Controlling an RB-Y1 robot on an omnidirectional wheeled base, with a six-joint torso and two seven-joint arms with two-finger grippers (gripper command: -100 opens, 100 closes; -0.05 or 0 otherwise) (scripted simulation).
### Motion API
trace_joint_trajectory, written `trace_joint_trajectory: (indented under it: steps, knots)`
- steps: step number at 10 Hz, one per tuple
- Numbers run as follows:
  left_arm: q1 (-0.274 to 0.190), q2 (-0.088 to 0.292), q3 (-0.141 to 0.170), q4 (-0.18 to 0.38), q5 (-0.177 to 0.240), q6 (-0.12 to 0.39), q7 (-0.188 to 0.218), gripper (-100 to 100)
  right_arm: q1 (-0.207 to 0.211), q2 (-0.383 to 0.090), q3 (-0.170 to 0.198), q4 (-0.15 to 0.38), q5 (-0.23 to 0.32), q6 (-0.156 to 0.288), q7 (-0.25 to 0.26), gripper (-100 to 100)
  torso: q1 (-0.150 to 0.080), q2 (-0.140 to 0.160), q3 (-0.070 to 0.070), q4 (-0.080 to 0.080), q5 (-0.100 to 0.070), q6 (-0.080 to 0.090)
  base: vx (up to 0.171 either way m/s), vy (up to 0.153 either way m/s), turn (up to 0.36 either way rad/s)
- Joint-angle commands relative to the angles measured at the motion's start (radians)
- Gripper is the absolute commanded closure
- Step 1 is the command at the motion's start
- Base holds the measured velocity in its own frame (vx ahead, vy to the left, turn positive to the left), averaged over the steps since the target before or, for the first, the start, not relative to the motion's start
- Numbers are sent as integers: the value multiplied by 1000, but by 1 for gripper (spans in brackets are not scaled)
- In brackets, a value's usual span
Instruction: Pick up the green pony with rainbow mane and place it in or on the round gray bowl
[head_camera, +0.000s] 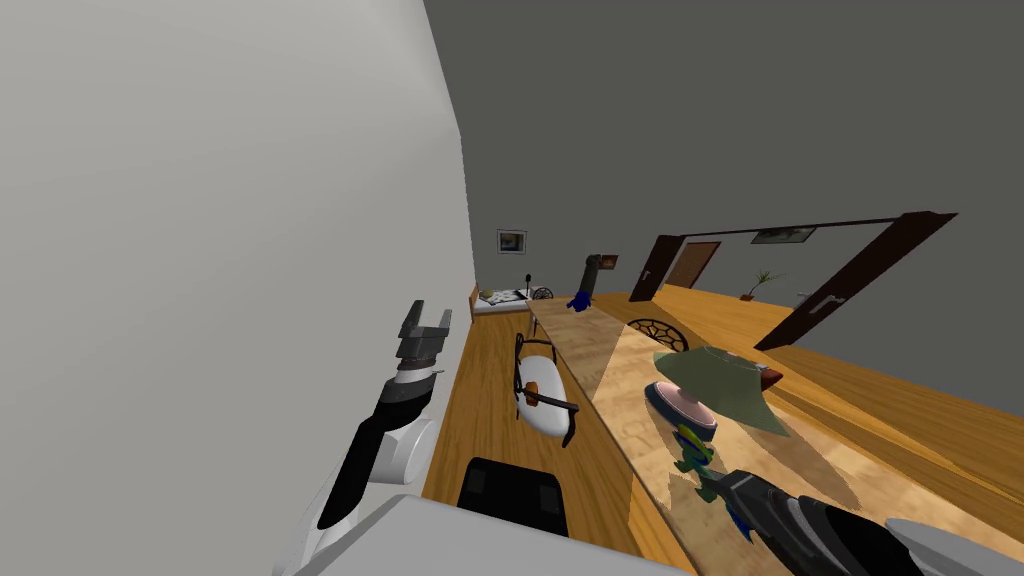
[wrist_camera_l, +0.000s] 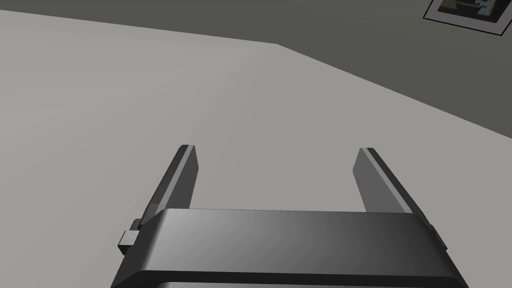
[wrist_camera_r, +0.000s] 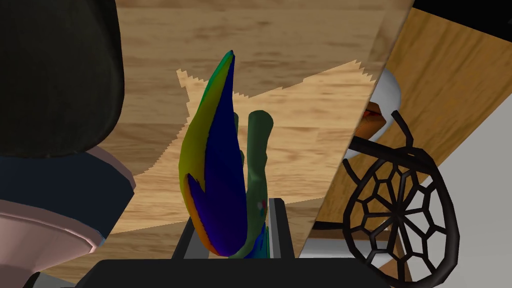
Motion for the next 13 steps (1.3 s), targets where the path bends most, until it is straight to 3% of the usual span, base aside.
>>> trace_joint_trajectory:
  steps: [1, 5, 6, 12, 13]
  knots:
    - [0, 0, 0, 0, 0, 0, 0, 0, 17, -29, -9, -36, -14, 10, -9, 100, 0, 0, 0, 0, 0, 0, -44, -2, -30]
    - [0, 0, 0, 0, 0, 0, 0, 0, 49, -104, -24, -111, -38, 11, -32, 100, -1, 3, 2, 1, 0, 1, -76, -8, -67]
    - [0, 0, 0, 0, 0, 0, 0, 0, 12, -122, -16, -96, -18, -17, -31, 100, -2, 4, 2, 1, 0, 1, -117, -73, -127]
    - [0, 0, 0, 0, 0, 0, 0, 0, -103, -137, 17, -23, 42, -78, -4, 100, -5, -2, -1, 0, 0, -2, -36, -92, -20]
    - [0, 0, 0, 0, 0, 0, 0, 0, -138, -142, 29, 1, 60, -95, 6, 100, -3, -2, -1, 0, 0, -2, -21, -75, -15]
